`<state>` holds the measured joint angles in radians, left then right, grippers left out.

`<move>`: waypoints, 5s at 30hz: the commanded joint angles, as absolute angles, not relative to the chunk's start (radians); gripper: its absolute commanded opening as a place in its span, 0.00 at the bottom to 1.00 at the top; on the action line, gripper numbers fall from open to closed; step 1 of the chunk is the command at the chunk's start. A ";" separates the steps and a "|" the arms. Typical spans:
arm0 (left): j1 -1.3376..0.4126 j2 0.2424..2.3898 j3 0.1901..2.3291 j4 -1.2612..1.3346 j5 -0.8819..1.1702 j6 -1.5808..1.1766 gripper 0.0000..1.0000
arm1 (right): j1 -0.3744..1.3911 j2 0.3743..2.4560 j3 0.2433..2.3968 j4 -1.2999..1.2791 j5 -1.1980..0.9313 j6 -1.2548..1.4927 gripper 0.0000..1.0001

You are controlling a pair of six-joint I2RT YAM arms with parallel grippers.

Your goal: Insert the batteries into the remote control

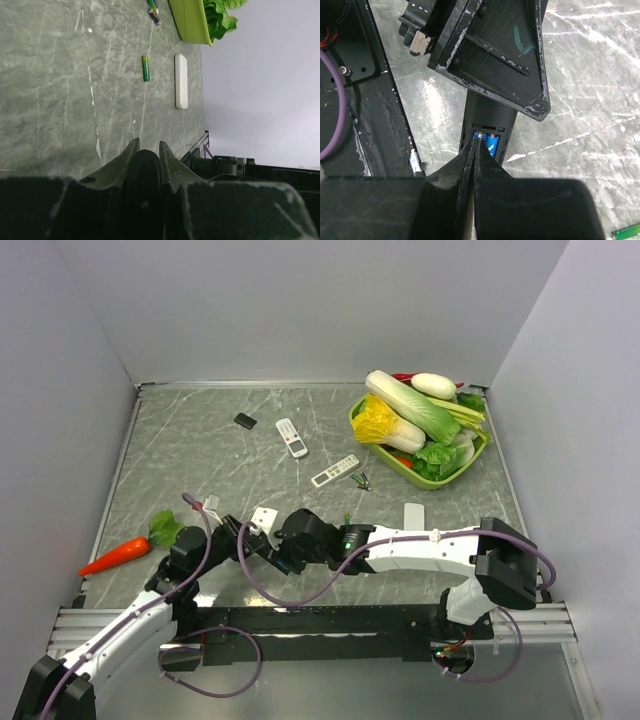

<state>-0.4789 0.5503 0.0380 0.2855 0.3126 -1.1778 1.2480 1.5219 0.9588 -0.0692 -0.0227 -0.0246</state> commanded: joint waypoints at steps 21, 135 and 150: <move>-0.486 0.604 0.156 0.616 0.554 -1.083 0.01 | 1.143 1.275 1.062 -0.314 -0.178 0.120 0.37; -0.486 0.730 0.406 0.367 0.375 -0.901 0.86 | 0.805 1.273 0.721 0.203 -0.701 0.558 0.00; -0.371 1.398 1.084 -0.327 -0.399 -0.718 0.99 | 0.618 1.197 0.713 -0.035 -0.445 0.315 0.00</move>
